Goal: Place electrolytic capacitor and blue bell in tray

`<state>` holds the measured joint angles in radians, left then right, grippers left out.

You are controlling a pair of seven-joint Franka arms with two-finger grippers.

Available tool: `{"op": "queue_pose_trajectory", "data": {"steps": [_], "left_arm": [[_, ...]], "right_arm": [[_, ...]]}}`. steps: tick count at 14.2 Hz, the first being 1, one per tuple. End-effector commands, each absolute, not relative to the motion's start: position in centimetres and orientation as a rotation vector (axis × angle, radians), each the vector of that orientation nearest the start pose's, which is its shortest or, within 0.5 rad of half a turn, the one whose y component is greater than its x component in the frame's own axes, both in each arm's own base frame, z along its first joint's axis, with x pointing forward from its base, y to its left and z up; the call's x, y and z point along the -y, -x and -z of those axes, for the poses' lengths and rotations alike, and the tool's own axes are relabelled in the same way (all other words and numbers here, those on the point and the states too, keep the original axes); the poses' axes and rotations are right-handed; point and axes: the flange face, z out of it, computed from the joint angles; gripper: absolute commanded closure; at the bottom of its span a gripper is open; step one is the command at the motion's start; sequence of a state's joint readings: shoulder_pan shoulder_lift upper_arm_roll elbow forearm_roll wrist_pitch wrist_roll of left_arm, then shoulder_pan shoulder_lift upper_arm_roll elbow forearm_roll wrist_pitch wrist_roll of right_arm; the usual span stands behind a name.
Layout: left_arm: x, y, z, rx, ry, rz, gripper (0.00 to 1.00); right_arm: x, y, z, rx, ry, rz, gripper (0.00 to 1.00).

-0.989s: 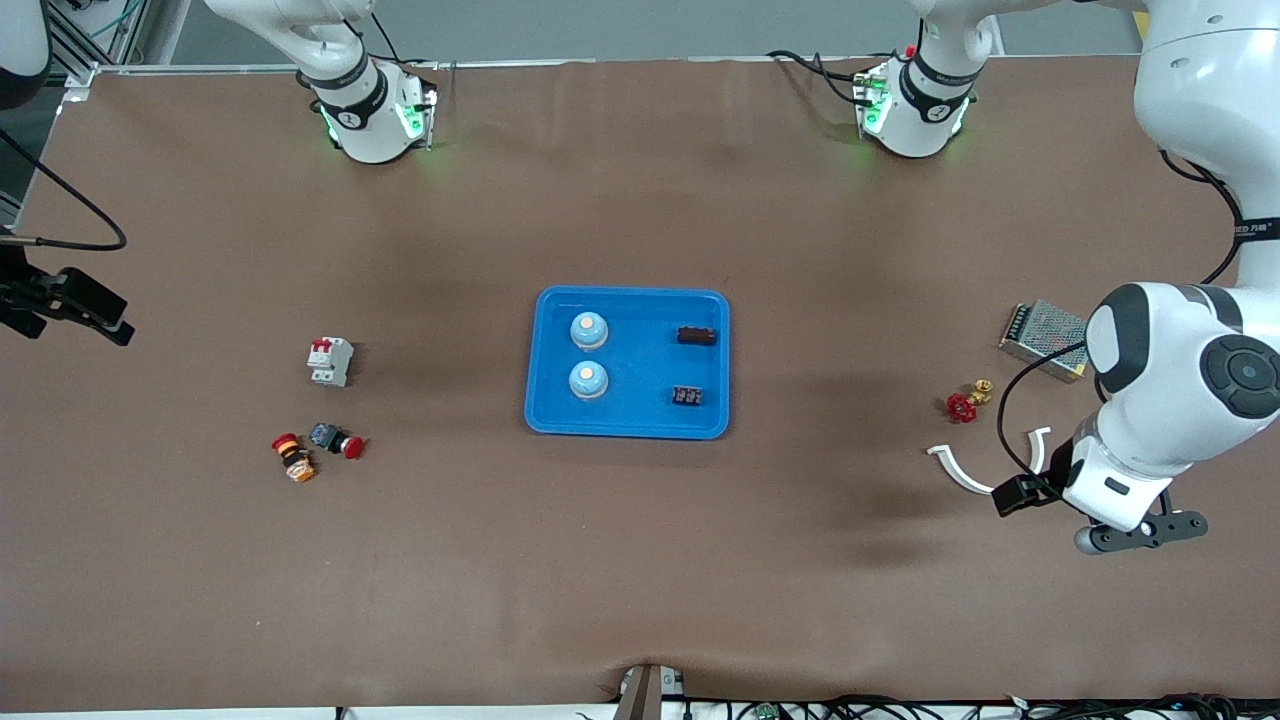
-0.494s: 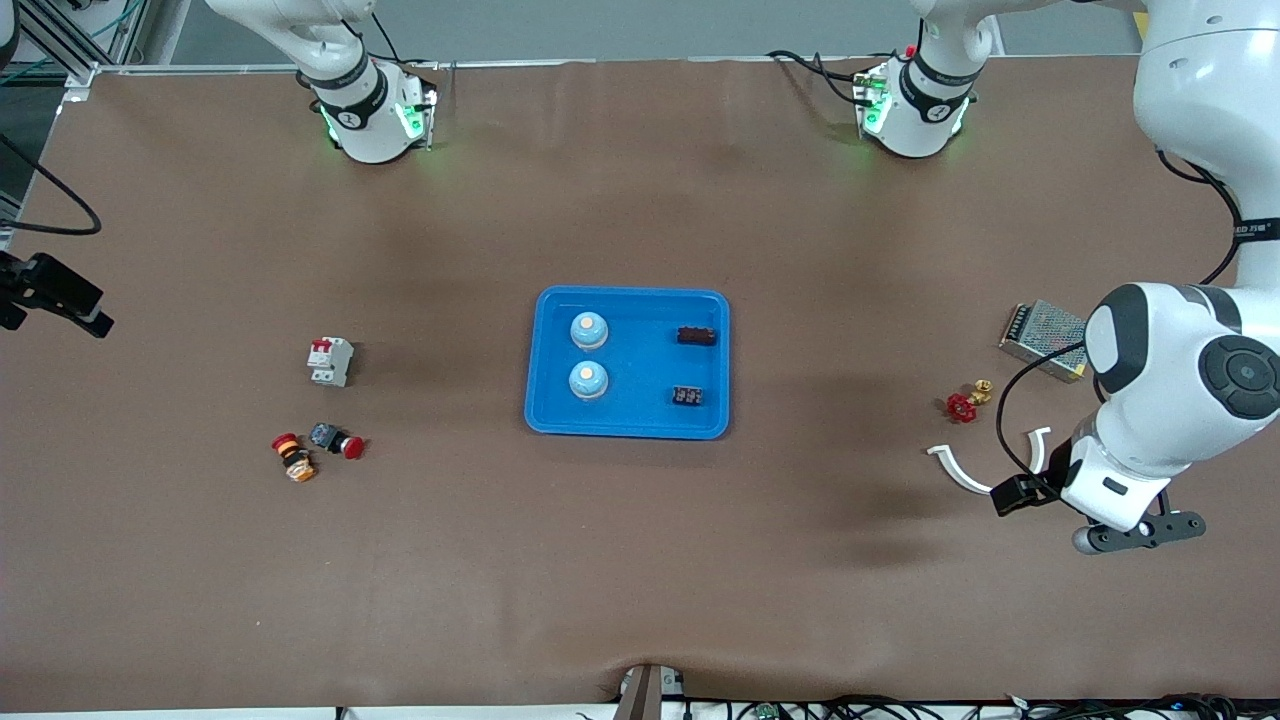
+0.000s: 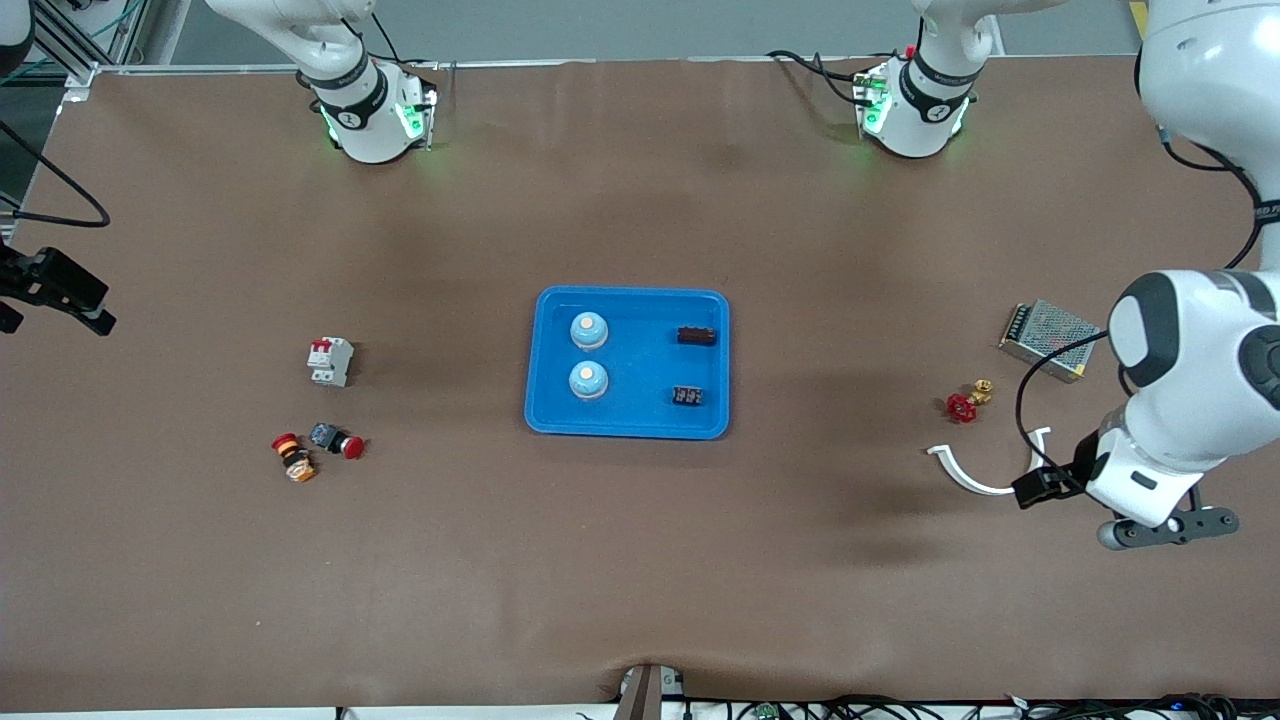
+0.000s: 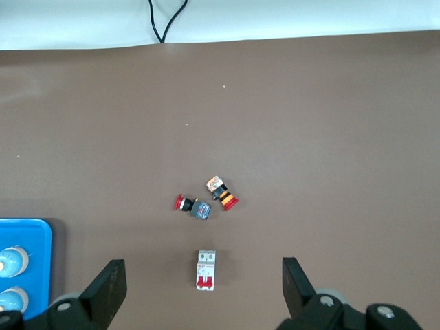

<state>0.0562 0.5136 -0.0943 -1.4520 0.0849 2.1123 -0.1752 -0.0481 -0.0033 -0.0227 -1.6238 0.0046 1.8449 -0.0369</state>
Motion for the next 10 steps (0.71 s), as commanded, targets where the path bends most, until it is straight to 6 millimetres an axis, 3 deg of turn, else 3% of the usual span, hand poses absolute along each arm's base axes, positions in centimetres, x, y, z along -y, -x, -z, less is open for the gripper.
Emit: {"op": "queue_pose_trajectory", "data": {"steps": [1, 3, 5, 10], "left_arm": [[-0.2, -69.3, -45.9, 0.108, 3.142, 0.181, 0.0], [-1.1, -67.4, -49.6, 0.135, 3.157, 0.133, 0.0], [-0.7, -65.6, -53.0, 0.126, 3.167, 0.118, 0.0], [0.6, -61.1, -59.0, 0.091, 3.173, 0.047, 0.0]], "right_arm": [[4.0, -56.4, -63.1, -0.032, 3.137, 0.391, 0.0], [3.8, -56.3, -63.1, -0.039, 3.137, 0.376, 0.0], [4.0, -56.3, -63.1, -0.041, 3.139, 0.379, 0.0], [4.0, -56.5, -62.8, -0.044, 3.137, 0.374, 0.0]]}}
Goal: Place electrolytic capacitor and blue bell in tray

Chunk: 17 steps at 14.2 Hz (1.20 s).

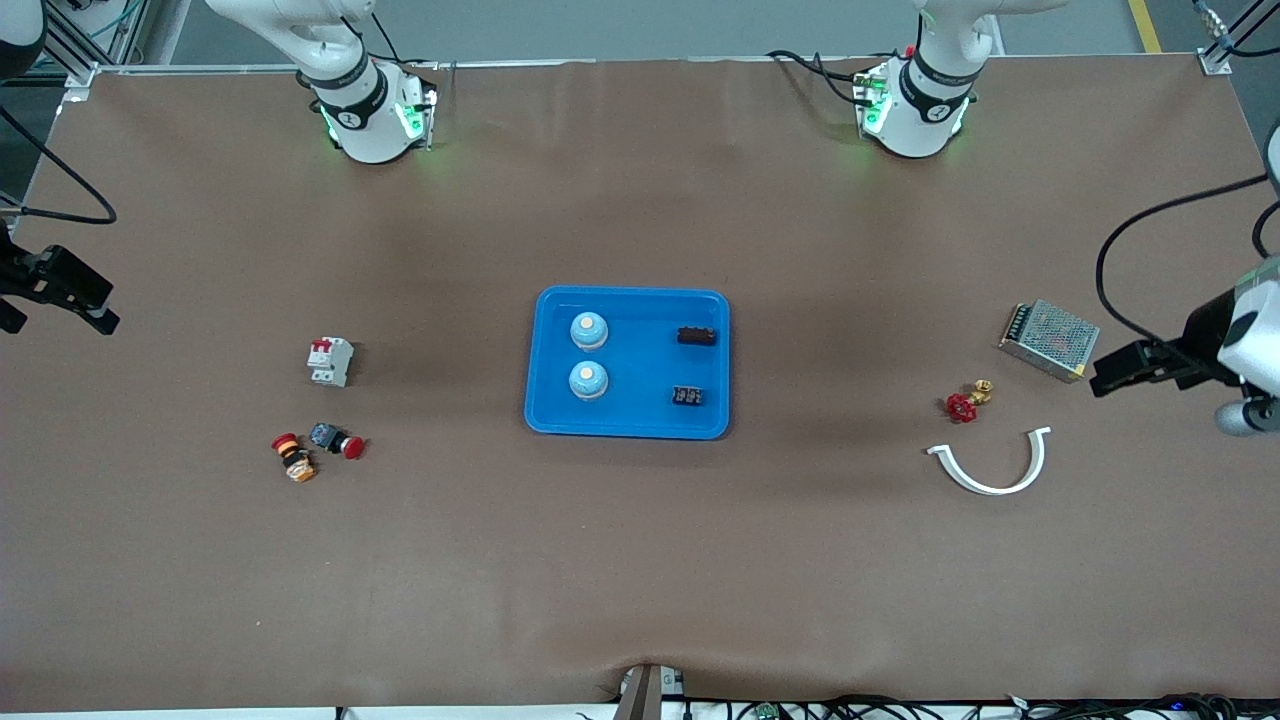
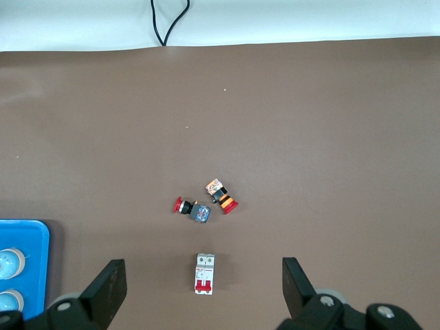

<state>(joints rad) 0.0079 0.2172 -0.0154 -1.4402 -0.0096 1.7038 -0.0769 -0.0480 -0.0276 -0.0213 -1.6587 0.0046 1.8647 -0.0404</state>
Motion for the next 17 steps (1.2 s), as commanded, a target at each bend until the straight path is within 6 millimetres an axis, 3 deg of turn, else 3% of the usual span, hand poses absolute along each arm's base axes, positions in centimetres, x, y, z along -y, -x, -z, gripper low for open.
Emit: {"op": "queue_pose_trajectory", "data": {"steps": [1, 4, 7, 12, 17], "left_arm": [[0.8, -60.1, -60.3, 0.085, 3.172, 0.04, 0.0], [1.2, -57.7, -63.0, 0.069, 3.169, 0.018, 0.0], [1.9, -56.2, -64.5, 0.042, 3.163, -0.006, 0.0], [3.4, -55.2, -64.5, -0.026, 3.157, -0.062, 0.0], [3.5, -55.2, -64.4, -0.029, 3.157, -0.064, 0.0]], "right_arm": [[4.1, -56.4, -62.9, -0.046, 3.137, 0.374, 0.0], [4.1, -56.2, -62.5, -0.049, 3.141, 0.323, 0.0], [4.1, -56.0, -62.3, -0.052, 3.142, 0.287, 0.0], [4.2, -56.0, -62.1, -0.054, 3.143, 0.27, 0.0], [4.2, -56.0, -62.0, -0.052, 3.145, 0.265, 0.0]]}}
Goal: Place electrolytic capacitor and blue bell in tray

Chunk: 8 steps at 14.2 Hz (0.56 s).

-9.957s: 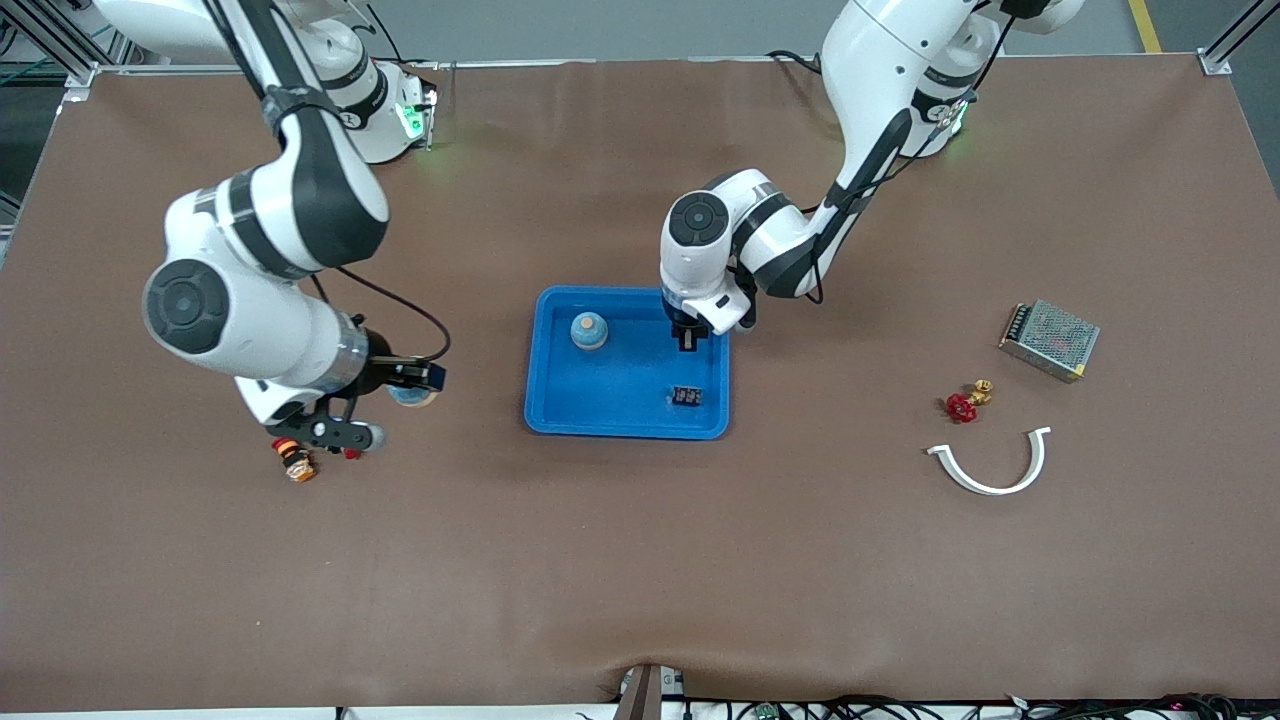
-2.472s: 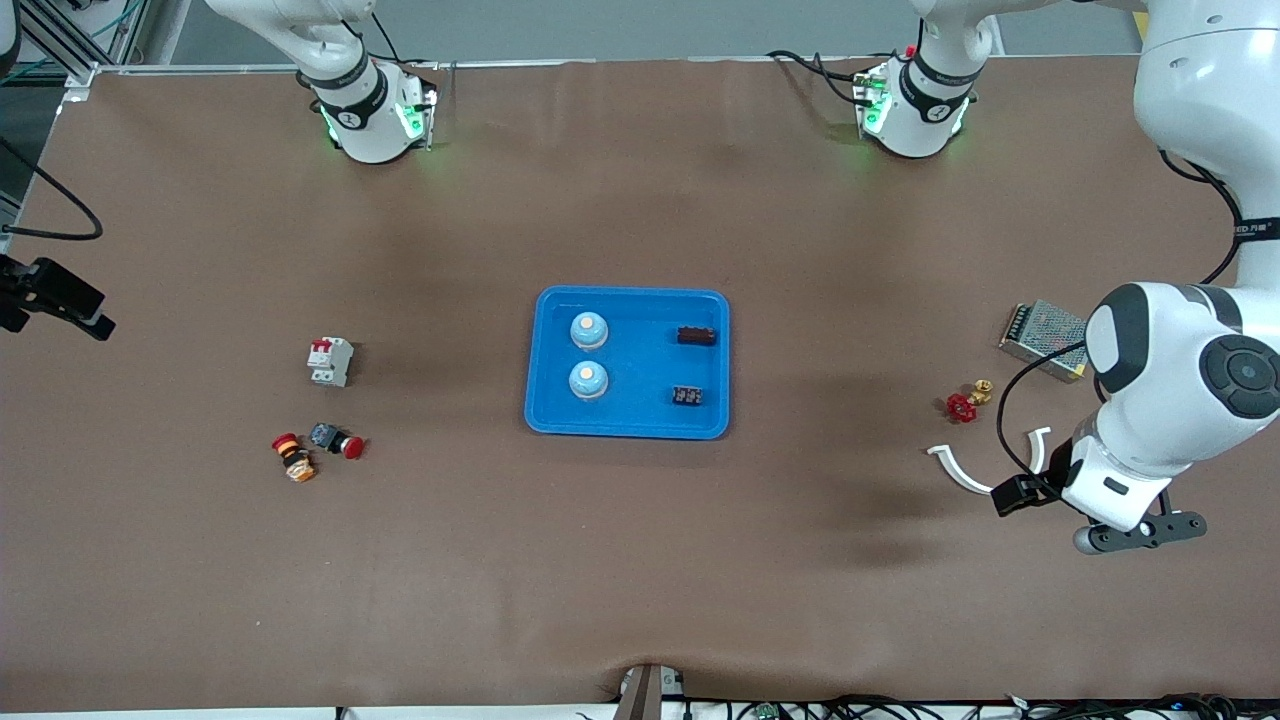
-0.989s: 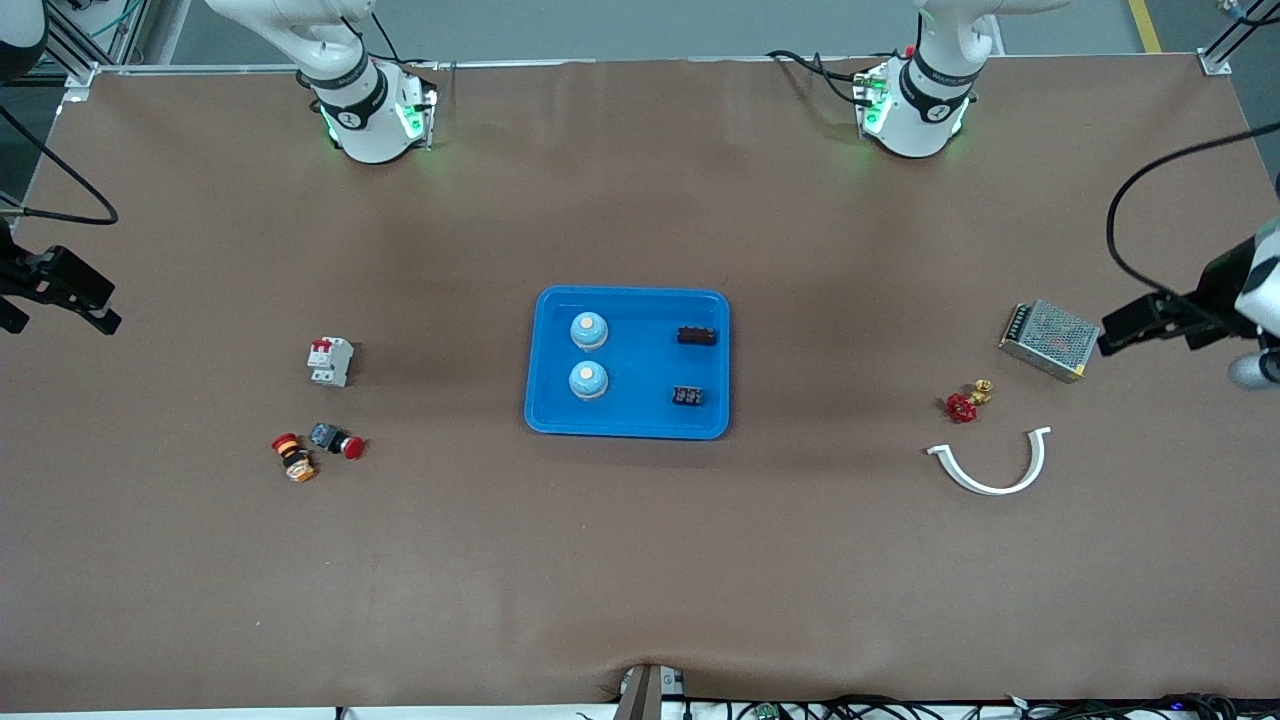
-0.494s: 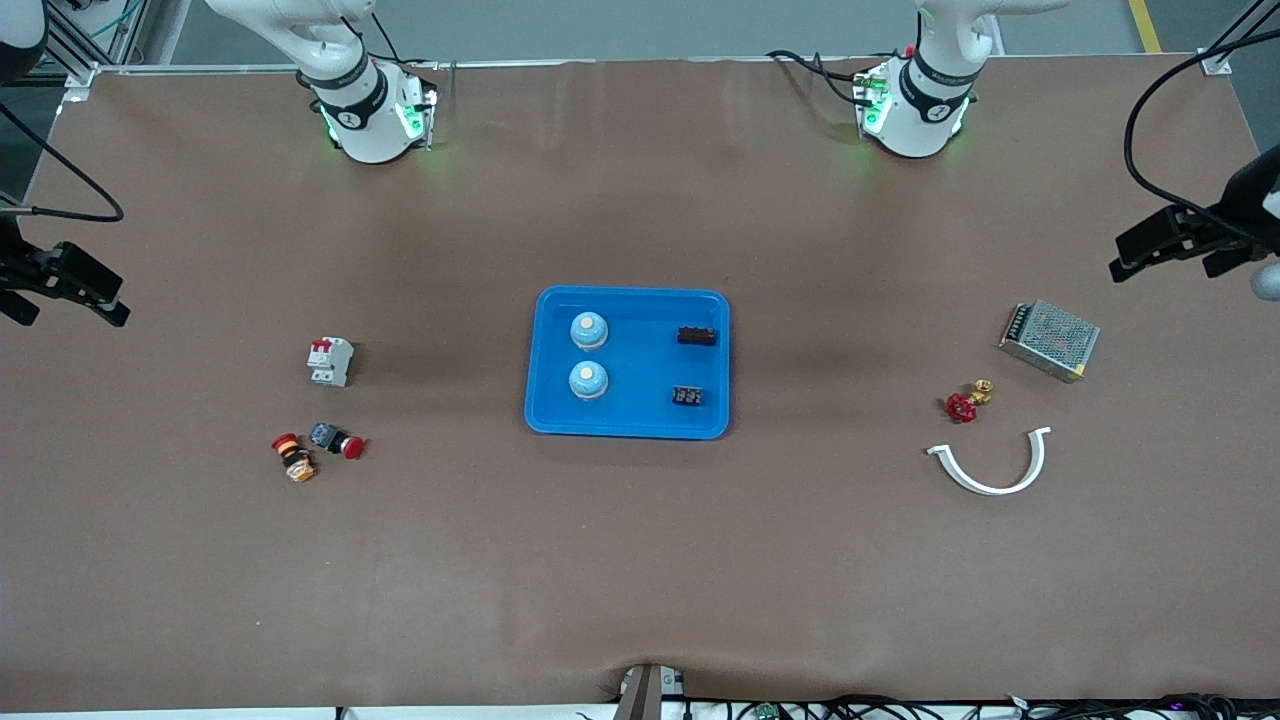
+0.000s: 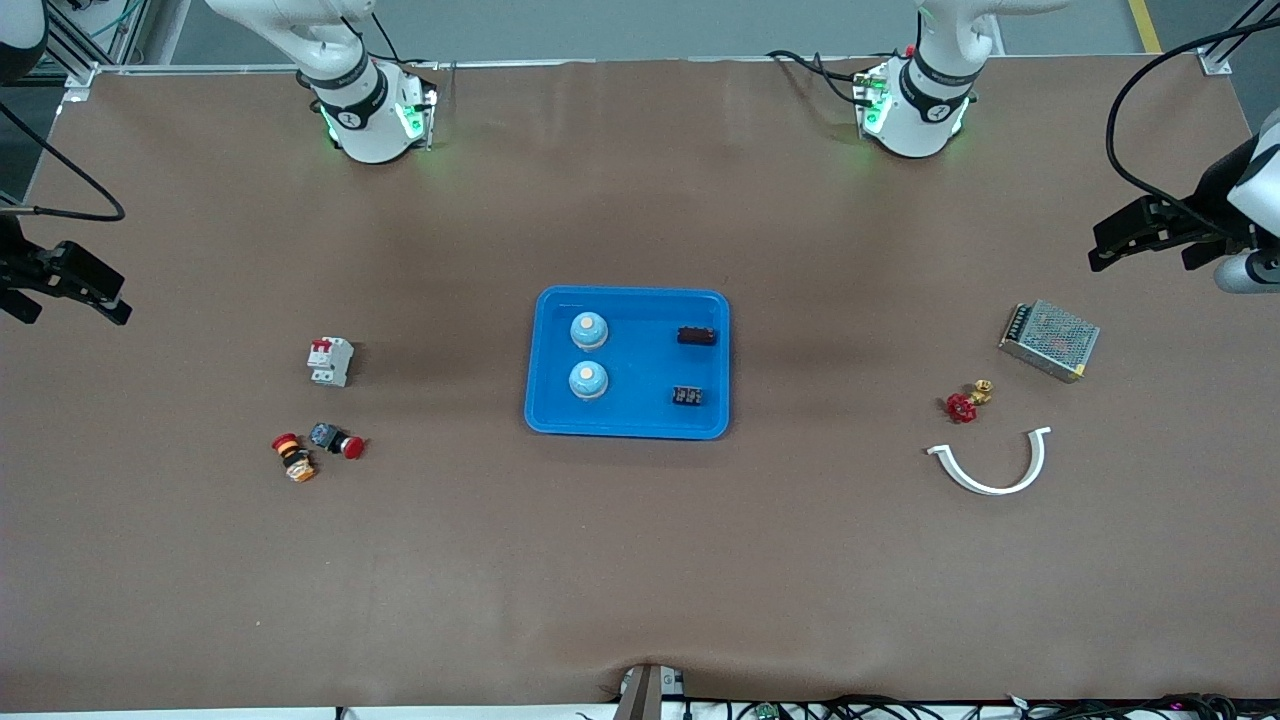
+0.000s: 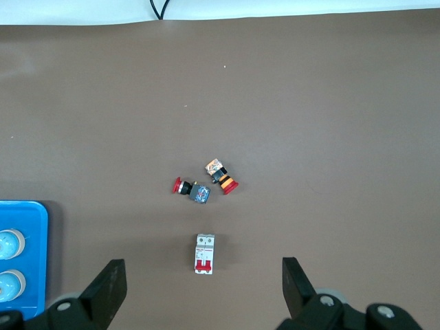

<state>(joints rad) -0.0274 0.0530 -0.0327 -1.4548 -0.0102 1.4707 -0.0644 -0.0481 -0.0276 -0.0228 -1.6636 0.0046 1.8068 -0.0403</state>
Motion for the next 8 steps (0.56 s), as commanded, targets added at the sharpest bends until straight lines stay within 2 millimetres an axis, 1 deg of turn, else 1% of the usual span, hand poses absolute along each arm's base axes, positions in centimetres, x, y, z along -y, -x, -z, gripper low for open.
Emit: {"op": "queue_pose_trajectory", "data": {"steps": [1, 3, 8], "left_arm": [[3.54, -55.24, -64.5, -0.029, 3.155, -0.059, 0.0], [3.44, -55.39, -64.38, 0.003, 3.154, -0.062, 0.0], [3.58, -55.38, -64.52, -0.009, 3.137, -0.055, 0.0]], "right_arm": [[4.21, -56.04, -61.97, -0.052, 3.145, 0.265, 0.0], [4.21, -56.04, -61.97, -0.052, 3.145, 0.265, 0.0], [4.21, -56.04, -61.97, -0.052, 3.145, 0.265, 0.0]]}}
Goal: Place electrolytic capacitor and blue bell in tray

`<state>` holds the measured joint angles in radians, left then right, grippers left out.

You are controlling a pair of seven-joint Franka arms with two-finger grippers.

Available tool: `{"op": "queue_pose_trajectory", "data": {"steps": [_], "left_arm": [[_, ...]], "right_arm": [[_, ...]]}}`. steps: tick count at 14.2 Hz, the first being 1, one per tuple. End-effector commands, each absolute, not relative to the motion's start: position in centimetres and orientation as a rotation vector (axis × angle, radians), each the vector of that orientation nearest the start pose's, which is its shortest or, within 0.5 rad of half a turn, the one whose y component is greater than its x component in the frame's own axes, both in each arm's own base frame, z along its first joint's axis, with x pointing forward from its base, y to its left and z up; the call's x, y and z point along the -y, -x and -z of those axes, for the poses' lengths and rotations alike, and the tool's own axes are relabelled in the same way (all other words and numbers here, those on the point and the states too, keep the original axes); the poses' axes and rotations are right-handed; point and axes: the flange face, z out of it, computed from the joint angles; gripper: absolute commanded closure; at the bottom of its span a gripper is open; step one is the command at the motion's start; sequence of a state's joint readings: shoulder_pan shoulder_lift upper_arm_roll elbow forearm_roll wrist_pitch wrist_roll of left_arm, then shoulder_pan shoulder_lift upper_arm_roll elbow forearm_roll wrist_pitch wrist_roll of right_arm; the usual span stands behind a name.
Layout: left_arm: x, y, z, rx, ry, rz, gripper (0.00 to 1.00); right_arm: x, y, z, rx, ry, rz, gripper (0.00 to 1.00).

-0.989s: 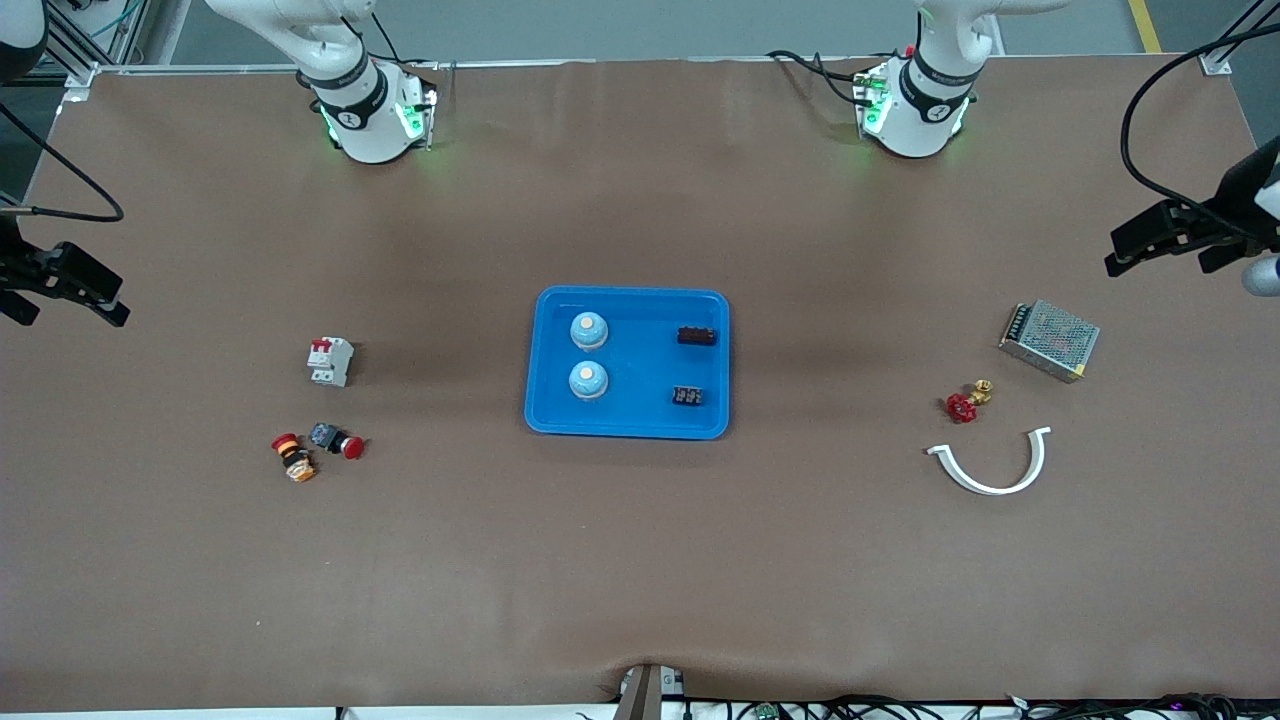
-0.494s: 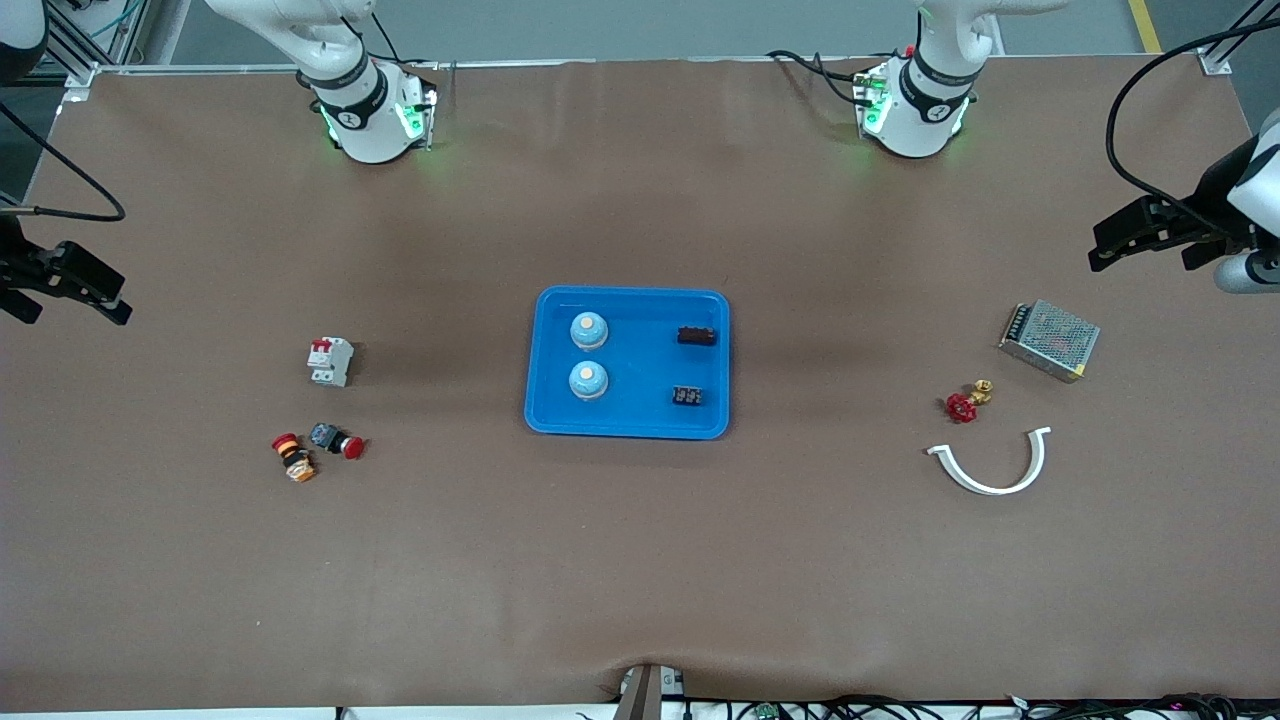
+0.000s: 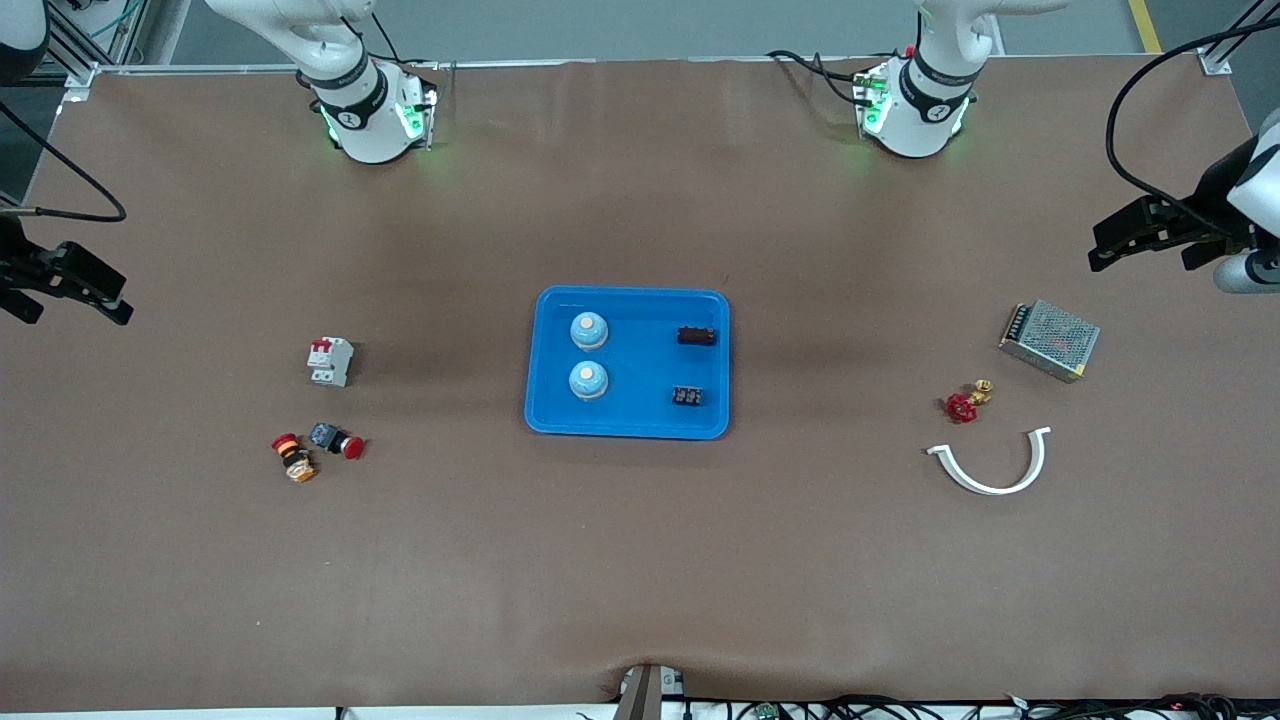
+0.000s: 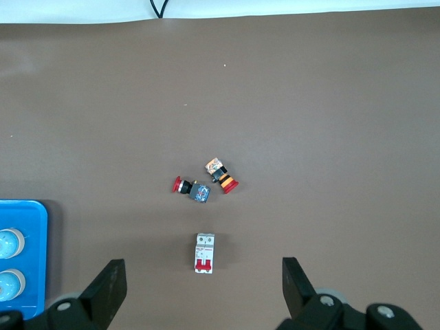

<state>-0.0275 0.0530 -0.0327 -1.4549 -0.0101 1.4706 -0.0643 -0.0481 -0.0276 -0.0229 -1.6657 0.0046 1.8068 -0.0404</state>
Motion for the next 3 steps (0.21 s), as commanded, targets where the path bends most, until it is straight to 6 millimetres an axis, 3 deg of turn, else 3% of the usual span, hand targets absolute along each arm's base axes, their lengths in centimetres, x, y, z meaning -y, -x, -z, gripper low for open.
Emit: {"op": "queue_pose_trajectory", "data": {"steps": [1, 3], "left_arm": [[3.58, -55.38, -64.52, -0.004, 3.137, -0.055, 0.0], [3.58, -55.33, -64.61, -0.004, 3.137, -0.053, 0.0]], "right_arm": [[4.19, -56.04, -61.97, -0.052, 3.143, 0.265, 0.0], [4.21, -56.04, -61.97, -0.052, 3.145, 0.265, 0.0]]}}
